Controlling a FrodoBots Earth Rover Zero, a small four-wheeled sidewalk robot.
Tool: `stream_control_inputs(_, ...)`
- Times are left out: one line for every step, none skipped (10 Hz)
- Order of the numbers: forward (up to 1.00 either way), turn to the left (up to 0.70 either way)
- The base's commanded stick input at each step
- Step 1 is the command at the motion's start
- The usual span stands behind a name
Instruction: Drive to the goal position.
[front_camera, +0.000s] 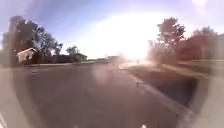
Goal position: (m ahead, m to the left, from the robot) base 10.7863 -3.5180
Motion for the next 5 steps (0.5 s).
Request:
stream_control_inputs(1.0, 0.03)
stream_control_inputs(1.0, 0.03)
stream_control_inputs(1.0, 0.03)
stream_control_inputs(1.0, 0.03)
stream_control_inputs(1.0, 0.03)
